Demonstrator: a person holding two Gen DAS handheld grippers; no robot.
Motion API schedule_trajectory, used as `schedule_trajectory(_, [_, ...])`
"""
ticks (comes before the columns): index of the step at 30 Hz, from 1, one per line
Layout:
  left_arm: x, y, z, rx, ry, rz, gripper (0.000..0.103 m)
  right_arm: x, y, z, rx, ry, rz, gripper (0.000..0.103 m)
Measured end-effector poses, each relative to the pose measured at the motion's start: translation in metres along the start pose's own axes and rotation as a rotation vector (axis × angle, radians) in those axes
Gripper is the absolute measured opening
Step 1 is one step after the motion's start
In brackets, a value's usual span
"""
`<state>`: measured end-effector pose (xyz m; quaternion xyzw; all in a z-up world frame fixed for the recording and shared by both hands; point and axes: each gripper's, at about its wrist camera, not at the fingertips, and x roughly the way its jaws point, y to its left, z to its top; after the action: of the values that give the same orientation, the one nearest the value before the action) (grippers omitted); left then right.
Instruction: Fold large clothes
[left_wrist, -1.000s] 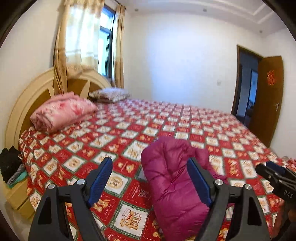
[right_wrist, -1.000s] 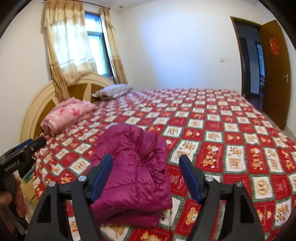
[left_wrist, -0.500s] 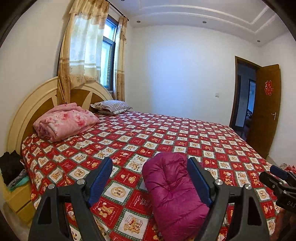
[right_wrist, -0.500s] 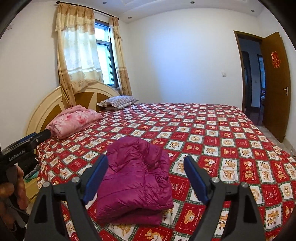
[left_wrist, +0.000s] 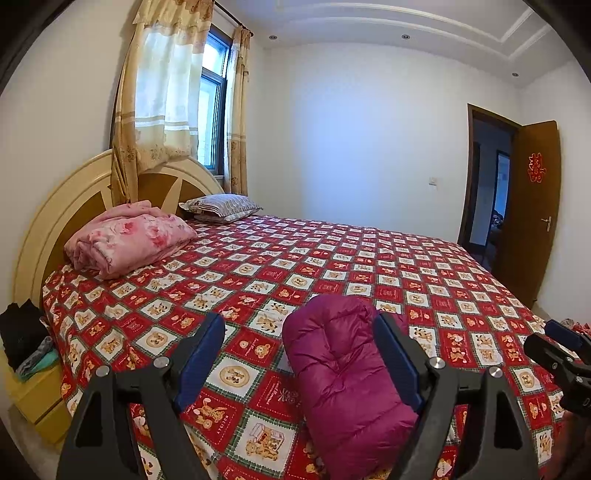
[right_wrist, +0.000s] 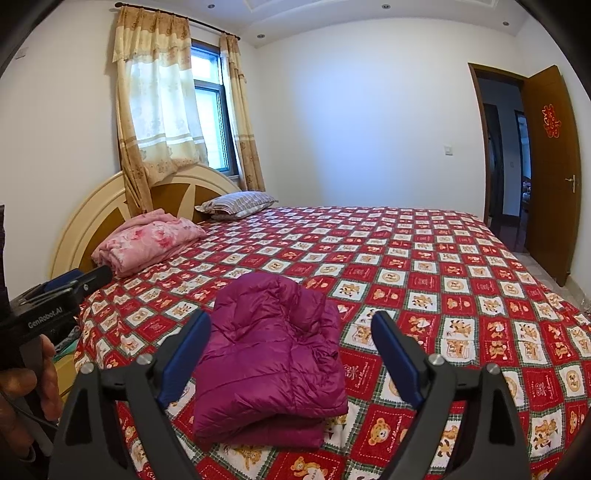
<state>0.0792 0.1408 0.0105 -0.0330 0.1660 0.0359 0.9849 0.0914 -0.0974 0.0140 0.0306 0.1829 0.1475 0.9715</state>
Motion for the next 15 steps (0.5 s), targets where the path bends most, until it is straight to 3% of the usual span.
schedule_trajectory(15, [0.0049, 0.0023, -0.0043, -0.002, 0.023, -0.001, 0.083, 0.0000, 0.0038, 0.0013, -0.003, 0.005, 0.006, 0.091])
